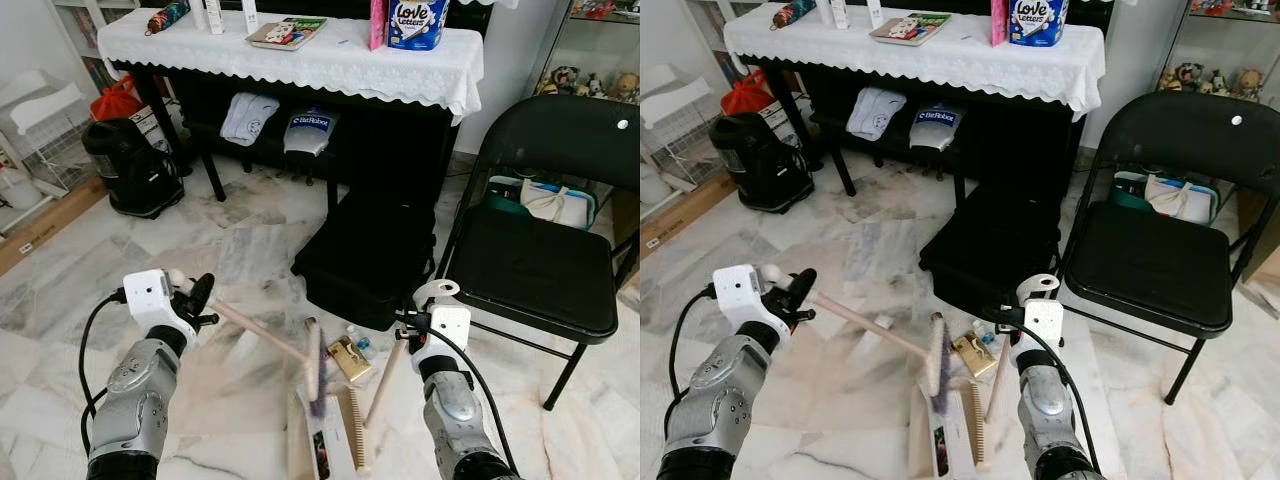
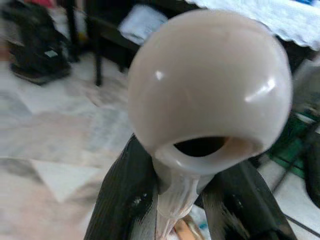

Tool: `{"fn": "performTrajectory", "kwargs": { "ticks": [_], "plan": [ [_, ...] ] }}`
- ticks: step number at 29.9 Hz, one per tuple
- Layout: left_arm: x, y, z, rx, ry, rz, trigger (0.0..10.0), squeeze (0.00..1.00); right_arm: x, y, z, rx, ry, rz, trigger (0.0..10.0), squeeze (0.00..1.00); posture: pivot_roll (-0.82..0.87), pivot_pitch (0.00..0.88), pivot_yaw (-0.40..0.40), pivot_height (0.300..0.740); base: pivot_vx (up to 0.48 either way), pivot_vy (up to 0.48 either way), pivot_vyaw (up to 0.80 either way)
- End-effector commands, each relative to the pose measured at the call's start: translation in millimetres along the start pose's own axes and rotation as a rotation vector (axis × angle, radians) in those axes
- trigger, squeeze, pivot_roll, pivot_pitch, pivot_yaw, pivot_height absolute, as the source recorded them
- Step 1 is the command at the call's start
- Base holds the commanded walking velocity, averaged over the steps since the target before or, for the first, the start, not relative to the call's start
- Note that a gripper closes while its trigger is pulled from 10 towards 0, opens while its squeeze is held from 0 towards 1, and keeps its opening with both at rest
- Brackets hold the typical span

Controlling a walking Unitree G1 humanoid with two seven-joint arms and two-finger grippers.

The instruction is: Sweep floor

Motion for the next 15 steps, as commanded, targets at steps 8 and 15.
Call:
{"fn": "performTrajectory", "kwargs": {
  "ticks": [8, 15],
  "plan": [
    [19.2, 58, -1.6, -0.268, 0.134, 0.173, 10.0, 0.00, -1.2, 14, 9.0, -0.038, 0.016, 0.050, 10.0, 0.00, 0.01, 0.013, 0.077, 0.740, 0.000, 0.000, 0.00],
    [6.4, 17, -4.2, -0.155, 0.056, 0.336, 10.0, 0.00, -11.9, 29, 15.8, -0.093, -0.026, 0.046, 10.0, 0.00, 0.00, 0.000, 0.074, 0.740, 0.000, 0.000, 0.00]
  ]
}}
Point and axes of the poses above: a point about 5 cm out from each wrist's last joint towards the gripper, its own z axis pointing out of the wrist towards the gripper, its own y axis along the axis of the wrist's last joint, x = y × z, the point moved 5 cm from there along z, pointing out of the wrist towards the gripper, and after that the axes turned 10 degrees about -z, right-handed, at the moved point
